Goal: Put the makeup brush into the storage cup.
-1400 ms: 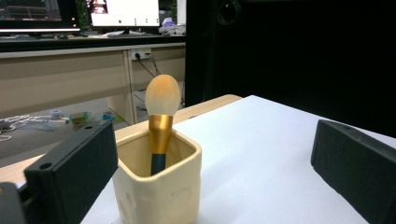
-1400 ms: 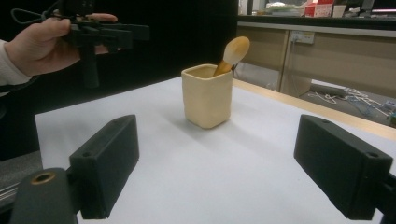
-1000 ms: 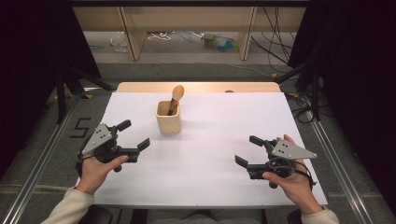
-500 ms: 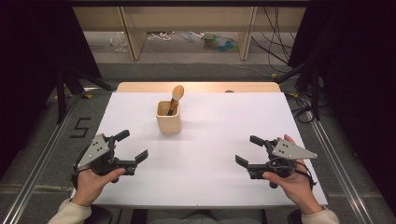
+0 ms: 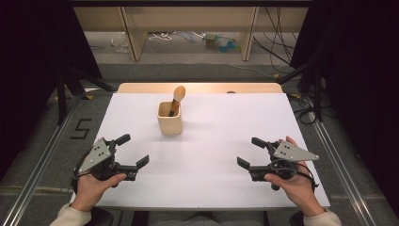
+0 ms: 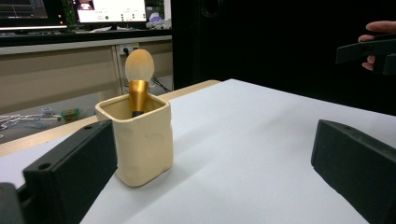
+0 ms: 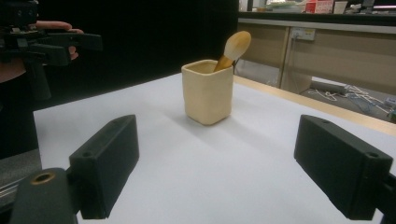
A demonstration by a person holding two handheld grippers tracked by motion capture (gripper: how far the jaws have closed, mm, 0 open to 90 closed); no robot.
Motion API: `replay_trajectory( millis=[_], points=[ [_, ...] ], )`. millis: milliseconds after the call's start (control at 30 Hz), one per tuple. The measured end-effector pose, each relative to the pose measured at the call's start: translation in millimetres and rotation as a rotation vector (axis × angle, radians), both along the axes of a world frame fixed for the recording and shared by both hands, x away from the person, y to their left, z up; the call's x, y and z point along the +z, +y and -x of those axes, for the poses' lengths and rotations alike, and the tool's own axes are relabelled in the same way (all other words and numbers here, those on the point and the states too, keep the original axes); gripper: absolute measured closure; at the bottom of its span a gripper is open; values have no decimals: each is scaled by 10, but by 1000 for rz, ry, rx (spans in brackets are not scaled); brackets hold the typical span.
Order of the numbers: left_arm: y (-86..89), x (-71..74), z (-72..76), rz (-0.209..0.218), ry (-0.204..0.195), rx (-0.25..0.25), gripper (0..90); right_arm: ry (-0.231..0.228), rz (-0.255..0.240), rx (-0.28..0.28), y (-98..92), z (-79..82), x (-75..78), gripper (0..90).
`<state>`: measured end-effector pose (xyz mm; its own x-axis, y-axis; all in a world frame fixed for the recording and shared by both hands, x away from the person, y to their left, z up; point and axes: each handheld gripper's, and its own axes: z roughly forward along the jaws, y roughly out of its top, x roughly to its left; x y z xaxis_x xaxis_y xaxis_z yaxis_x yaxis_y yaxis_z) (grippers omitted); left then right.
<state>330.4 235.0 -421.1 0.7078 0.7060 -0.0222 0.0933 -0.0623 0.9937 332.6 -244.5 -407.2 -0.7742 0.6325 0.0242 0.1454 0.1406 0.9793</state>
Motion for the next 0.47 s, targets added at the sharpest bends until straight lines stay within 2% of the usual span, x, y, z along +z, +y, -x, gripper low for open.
replay_trajectory(
  millis=[133,167,467],
  points=[
    [6,-7,-7,3,6,8,0,7,11,5,-7,3,3,150],
    [6,-10,-12,7,3,7,0,0,-3,6,-1,-2,-4,150],
    [-3,-20,-20,-4,13,11,2,1,-8,4,-8,-6,-6,150]
  ],
)
